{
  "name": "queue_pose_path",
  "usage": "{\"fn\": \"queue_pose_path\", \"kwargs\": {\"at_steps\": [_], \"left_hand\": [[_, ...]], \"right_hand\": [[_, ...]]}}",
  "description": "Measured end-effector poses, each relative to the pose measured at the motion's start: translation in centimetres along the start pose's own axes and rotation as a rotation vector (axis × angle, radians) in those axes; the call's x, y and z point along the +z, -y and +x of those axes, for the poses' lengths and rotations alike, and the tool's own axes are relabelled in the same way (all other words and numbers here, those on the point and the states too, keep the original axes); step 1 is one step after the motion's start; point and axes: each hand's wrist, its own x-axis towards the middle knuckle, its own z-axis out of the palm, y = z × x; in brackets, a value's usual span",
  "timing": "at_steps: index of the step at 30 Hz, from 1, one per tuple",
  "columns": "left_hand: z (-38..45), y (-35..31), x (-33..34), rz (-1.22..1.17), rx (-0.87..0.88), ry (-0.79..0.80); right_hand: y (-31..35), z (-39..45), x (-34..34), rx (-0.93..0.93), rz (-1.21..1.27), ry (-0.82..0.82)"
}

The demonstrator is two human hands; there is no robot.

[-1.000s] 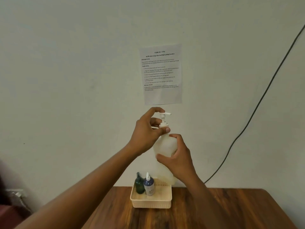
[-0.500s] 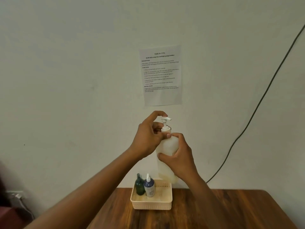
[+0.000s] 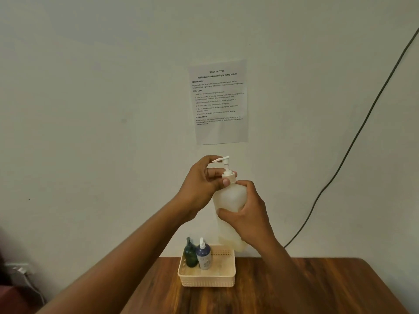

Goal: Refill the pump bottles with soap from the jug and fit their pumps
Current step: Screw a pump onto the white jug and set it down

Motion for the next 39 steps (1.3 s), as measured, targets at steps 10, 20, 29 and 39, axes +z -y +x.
{"fn": "queue_pose_path", "kwargs": {"at_steps": [10, 20, 29, 39], "left_hand": [[0.5, -0.3, 0.6, 0.031, 0.026, -0.176], [0.6, -1.4, -1.2, -0.095, 0.040, 0.160], [0.6, -1.1, 0.6, 0.118, 0.203, -0.225], [0.5, -1.9, -0.5, -0.030, 0.087, 0.112]], "right_hand": [[1.1, 0.2, 0.0, -0.013, -0.039, 0.014], [1.3, 0.7, -0.6, 0.002, 0.019, 0.003], [2.1, 0.9, -0.7, -0.026, -0.019, 0.003], [1.7, 0.7, -1.5, 0.020, 0.058, 0.013]]}}
